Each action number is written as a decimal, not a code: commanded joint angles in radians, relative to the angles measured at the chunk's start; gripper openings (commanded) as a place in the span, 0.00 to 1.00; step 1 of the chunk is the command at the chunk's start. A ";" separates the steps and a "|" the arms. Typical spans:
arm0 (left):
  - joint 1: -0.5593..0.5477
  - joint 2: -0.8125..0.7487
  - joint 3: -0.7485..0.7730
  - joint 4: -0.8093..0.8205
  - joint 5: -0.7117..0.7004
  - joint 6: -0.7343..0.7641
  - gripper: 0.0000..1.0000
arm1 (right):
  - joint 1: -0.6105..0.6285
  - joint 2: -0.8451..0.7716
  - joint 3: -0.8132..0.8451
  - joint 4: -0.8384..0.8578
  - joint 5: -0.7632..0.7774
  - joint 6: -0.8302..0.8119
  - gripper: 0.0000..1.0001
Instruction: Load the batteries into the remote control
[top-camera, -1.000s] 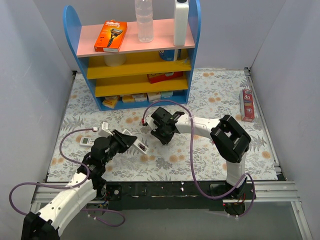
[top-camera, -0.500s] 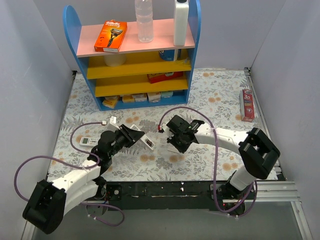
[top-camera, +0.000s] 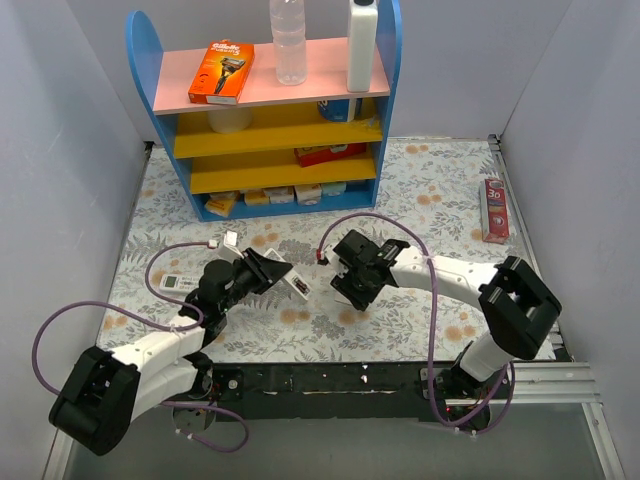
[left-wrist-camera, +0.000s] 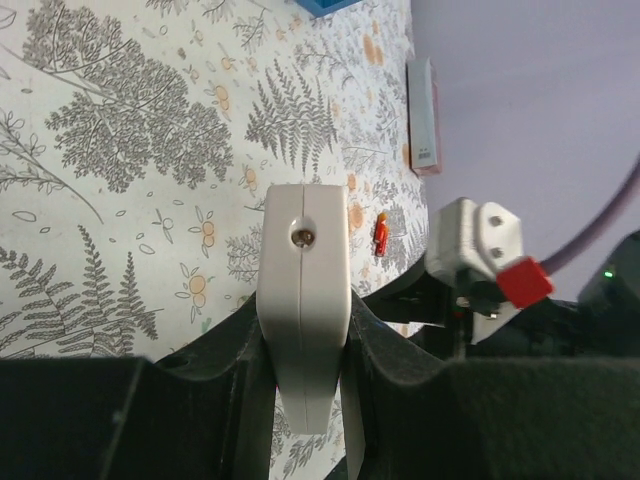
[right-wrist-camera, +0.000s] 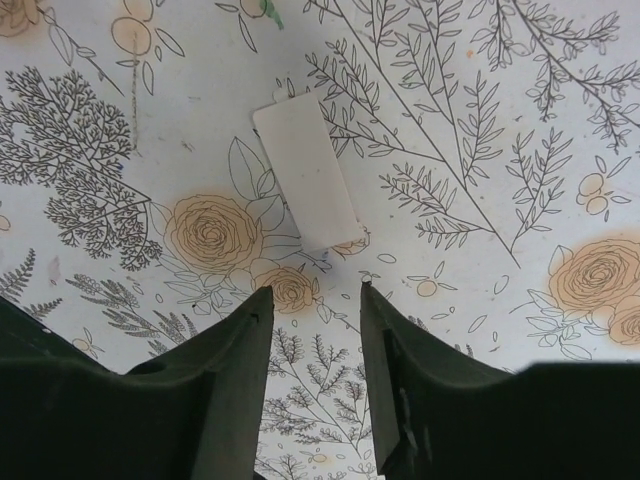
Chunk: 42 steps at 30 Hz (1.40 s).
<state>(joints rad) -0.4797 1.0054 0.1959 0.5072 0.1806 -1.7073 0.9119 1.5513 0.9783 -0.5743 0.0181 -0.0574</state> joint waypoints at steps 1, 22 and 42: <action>0.004 -0.071 0.017 -0.035 -0.027 0.029 0.00 | 0.002 0.059 0.072 -0.059 -0.009 -0.045 0.49; 0.004 -0.237 0.000 -0.167 -0.036 0.043 0.00 | 0.002 0.240 0.180 -0.157 -0.009 -0.125 0.50; 0.004 -0.166 0.016 -0.125 -0.024 0.051 0.00 | 0.018 0.317 0.220 -0.154 0.005 -0.104 0.46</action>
<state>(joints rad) -0.4797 0.8345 0.1940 0.3447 0.1574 -1.6718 0.9184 1.8320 1.1896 -0.7498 0.0250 -0.1738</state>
